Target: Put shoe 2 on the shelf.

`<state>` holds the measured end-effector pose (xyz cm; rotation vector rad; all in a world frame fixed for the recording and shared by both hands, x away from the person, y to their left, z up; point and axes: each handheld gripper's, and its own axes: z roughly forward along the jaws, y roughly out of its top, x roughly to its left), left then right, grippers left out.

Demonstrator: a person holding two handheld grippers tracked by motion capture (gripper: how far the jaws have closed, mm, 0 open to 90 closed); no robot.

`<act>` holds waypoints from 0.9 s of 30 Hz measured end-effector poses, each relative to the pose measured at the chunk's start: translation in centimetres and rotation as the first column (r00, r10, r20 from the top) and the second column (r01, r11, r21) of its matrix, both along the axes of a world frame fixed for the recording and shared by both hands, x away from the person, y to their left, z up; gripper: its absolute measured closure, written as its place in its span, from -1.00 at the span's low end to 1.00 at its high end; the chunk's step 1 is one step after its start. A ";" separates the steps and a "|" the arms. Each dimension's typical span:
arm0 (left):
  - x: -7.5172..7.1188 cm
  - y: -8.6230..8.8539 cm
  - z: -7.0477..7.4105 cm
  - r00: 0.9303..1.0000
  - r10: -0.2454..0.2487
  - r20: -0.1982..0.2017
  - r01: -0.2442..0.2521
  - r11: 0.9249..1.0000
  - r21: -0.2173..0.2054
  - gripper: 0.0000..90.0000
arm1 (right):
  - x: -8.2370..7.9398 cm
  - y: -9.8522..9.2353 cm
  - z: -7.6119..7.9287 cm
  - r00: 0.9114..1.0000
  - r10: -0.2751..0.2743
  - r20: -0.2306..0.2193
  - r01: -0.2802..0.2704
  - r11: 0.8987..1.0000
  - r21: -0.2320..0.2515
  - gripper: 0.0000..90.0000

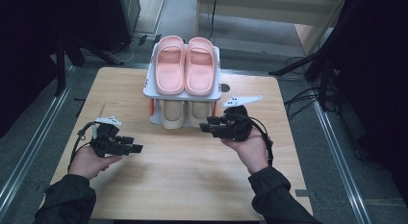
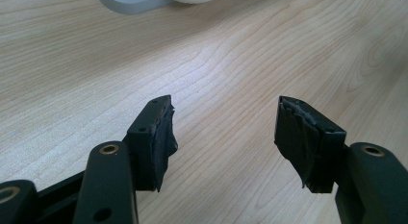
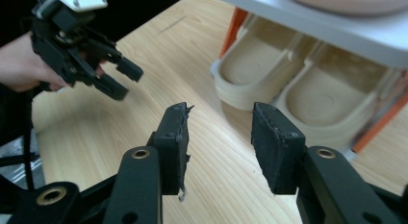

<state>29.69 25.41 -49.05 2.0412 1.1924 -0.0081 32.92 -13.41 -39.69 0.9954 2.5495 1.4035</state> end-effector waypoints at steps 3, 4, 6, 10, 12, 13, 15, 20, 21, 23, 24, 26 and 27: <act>0.0 0.0 0.0 1.000 -0.004 -0.001 0.004 1.000 0.000 -0.15 | -0.2 -0.9 -1.0 1.000 -0.001 -0.004 0.001 1.000 0.012 0.28; 0.0 0.0 0.0 1.000 -0.004 -0.001 0.004 1.000 0.000 -0.15 | -0.2 -1.2 -1.3 1.000 -0.003 -0.005 0.003 1.000 0.010 0.28; 0.0 -0.1 0.0 1.000 -0.007 -0.006 0.007 1.000 -0.001 -0.15 | -0.2 -1.7 -2.2 1.000 -0.008 -0.006 0.008 1.000 0.005 0.26; -0.1 0.0 0.0 1.000 -0.007 -0.005 0.007 1.000 0.003 -0.15 | -0.2 -2.5 -3.4 1.000 -0.014 -0.001 0.014 1.000 0.005 0.23; -0.1 0.0 0.1 1.000 -0.006 -0.004 0.006 1.000 -0.001 -0.16 | -0.2 -2.9 -4.1 1.000 -0.020 0.004 0.020 1.000 -0.001 0.22; -0.1 0.0 0.1 1.000 -0.006 -0.004 0.006 1.000 -0.001 -0.16 | -0.3 -3.2 -4.6 1.000 -0.023 0.001 0.023 1.000 -0.004 0.18; -0.1 0.0 0.2 1.000 -0.007 -0.003 0.007 1.000 -0.003 -0.16 | -0.3 -3.4 -4.8 1.000 -0.025 0.001 0.025 1.000 -0.003 0.18; -0.2 -0.2 0.4 1.000 -0.019 0.003 0.019 1.000 0.002 -0.17 | -0.4 -4.2 -5.9 1.000 -0.020 0.021 0.020 1.000 -0.013 0.05; -0.2 -0.3 0.5 1.000 -0.020 0.006 0.020 1.000 0.000 -0.18 | -0.3 -4.4 -6.2 1.000 -0.022 0.017 0.022 1.000 -0.010 0.02; -0.2 -0.4 0.8 0.999 -0.029 0.021 0.029 1.000 0.005 -0.18 | -0.1 -5.1 -6.9 0.999 -0.045 -0.007 0.045 0.999 -0.003 -0.01; -0.2 -0.4 0.8 0.999 -0.029 0.021 0.029 1.000 0.005 -0.18 | -0.1 -5.1 -6.9 0.999 -0.045 -0.007 0.045 0.999 -0.003 -0.01; -0.1 -0.3 0.9 0.999 -0.031 0.027 0.031 1.000 -0.002 -0.19 | 0.0 -5.6 -7.3 0.998 -0.057 -0.014 0.057 0.998 -0.008 -0.02; 0.2 -0.3 0.9 0.999 -0.027 0.027 0.027 1.000 -0.003 -0.19 | 0.0 -6.0 -7.7 0.997 -0.071 -0.021 0.070 0.997 -0.013 -0.02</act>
